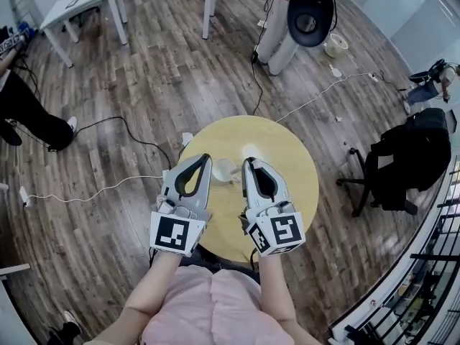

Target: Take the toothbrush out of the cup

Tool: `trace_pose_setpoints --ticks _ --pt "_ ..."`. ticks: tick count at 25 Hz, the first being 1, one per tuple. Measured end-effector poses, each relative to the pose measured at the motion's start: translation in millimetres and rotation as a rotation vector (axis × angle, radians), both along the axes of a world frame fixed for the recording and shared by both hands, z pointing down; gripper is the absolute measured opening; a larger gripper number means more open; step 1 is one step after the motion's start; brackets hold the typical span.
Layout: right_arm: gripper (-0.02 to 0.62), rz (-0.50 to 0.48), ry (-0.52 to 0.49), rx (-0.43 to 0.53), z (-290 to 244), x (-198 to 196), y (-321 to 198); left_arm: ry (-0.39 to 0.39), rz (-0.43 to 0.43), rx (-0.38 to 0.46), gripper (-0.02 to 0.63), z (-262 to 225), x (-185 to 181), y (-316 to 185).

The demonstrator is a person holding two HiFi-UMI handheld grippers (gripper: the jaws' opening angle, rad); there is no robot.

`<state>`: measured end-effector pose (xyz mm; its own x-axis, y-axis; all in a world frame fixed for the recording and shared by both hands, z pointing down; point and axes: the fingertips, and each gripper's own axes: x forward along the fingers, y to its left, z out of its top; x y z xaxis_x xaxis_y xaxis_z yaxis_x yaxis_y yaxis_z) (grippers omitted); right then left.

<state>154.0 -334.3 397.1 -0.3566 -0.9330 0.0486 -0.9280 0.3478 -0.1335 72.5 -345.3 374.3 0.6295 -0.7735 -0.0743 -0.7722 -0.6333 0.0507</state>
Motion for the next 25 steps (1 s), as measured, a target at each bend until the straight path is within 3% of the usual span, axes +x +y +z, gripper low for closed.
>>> trace_pose_setpoints --ticks 5,25 --pt "0.026 0.0 0.002 0.046 -21.1 0.4 15.6 0.046 -0.003 0.077 -0.002 -28.5 6.6 8.4" --pt "0.025 -0.004 0.047 0.047 -18.6 2.2 15.9 0.061 0.031 0.047 -0.002 -22.8 17.1 13.9"
